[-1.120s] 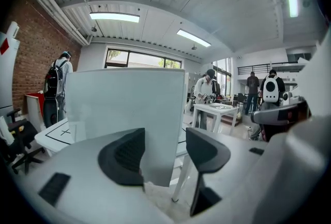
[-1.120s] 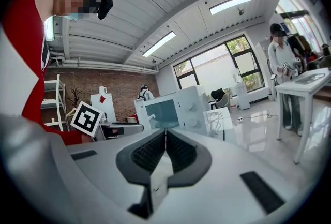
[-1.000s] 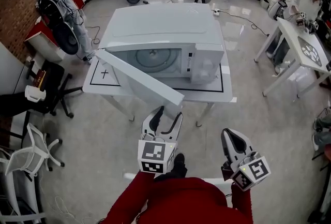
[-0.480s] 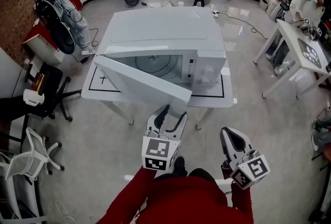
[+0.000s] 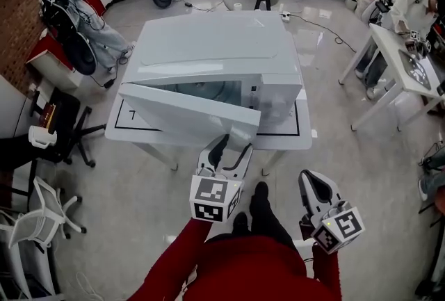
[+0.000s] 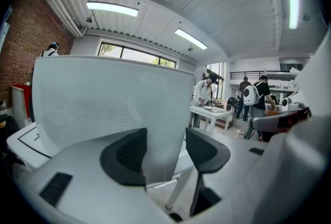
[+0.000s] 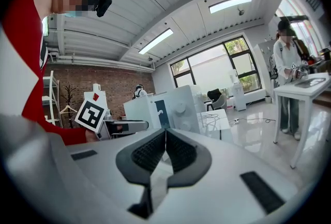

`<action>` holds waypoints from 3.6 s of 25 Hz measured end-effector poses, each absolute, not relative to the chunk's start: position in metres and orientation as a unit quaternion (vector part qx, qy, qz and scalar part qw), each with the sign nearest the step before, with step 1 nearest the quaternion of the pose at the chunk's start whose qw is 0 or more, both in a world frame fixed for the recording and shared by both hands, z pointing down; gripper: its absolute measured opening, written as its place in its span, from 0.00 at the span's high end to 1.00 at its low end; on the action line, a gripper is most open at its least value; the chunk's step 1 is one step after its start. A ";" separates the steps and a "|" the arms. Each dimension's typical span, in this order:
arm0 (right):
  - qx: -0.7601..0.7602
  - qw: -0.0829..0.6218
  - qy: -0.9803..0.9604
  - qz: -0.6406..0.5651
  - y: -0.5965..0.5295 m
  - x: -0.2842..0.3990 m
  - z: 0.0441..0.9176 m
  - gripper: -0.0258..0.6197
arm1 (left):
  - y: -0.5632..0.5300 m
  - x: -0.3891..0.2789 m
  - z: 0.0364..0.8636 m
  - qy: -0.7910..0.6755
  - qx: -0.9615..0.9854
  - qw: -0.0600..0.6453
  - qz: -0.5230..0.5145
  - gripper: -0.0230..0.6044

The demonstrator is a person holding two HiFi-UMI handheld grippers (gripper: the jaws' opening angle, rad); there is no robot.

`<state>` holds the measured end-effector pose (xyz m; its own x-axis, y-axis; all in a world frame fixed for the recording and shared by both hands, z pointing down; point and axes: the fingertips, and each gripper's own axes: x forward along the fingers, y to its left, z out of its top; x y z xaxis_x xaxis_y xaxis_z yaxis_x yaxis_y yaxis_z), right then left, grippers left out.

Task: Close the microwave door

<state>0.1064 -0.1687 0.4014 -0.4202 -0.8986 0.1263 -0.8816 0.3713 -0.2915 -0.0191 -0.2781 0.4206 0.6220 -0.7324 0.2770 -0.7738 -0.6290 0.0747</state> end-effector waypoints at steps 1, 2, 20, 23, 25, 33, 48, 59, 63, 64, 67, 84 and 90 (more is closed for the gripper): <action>-0.536 0.029 0.829 -0.158 -0.173 0.106 0.400 0.94 | -0.281 -0.018 0.421 -0.420 0.896 0.094 0.111 0.57; -0.533 0.033 0.831 -0.158 -0.177 0.105 0.398 0.94 | -0.283 -0.017 0.421 -0.420 0.896 0.093 0.112 0.57; -0.523 0.005 0.837 -0.160 -0.224 0.122 0.408 0.94 | -0.326 -0.004 0.416 -0.441 0.887 0.081 0.111 0.60; -0.519 0.004 0.839 -0.162 -0.230 0.122 0.407 0.94 | -0.327 -0.005 0.413 -0.454 0.881 0.084 0.107 0.63; -0.517 0.003 0.840 -0.164 -0.232 0.122 0.407 0.94 | -0.327 -0.007 0.412 -0.463 0.876 0.086 0.105 0.66; -0.513 0.009 0.841 -0.171 -0.233 0.125 0.409 0.94 | -0.333 -0.017 0.411 -0.503 0.853 0.091 0.102 0.76; -0.513 0.027 0.839 -0.179 -0.234 0.130 0.406 0.94 | -0.339 -0.026 0.411 -0.549 0.823 0.088 0.115 0.90; -0.526 0.011 0.830 -0.185 -0.232 0.144 0.416 0.94 | -0.349 -0.023 0.410 -0.557 0.818 0.090 0.108 0.92; -0.524 0.011 0.832 -0.182 -0.235 0.143 0.416 0.94 | -0.351 -0.023 0.411 -0.556 0.819 0.088 0.109 0.92; -0.523 0.008 0.833 -0.182 -0.235 0.143 0.416 0.94 | -0.351 -0.023 0.411 -0.556 0.819 0.087 0.109 0.92; -0.517 0.006 0.837 -0.178 -0.236 0.140 0.414 0.94 | -0.350 -0.021 0.409 -0.543 0.830 0.090 0.095 0.92; -0.452 0.039 0.881 -0.137 -0.222 0.090 0.378 0.94 | -0.266 -0.027 0.386 -0.373 0.924 0.080 0.029 0.95; -0.446 0.019 0.885 -0.128 -0.208 0.082 0.388 0.94 | -0.243 -0.036 0.398 -0.379 0.921 0.083 0.041 0.95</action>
<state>0.0819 -0.2081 0.3878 -0.6007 -0.7953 0.0813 -0.7858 0.5686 -0.2436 -0.0355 -0.2431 0.3981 0.7096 -0.6910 0.1382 -0.7045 -0.6991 0.1218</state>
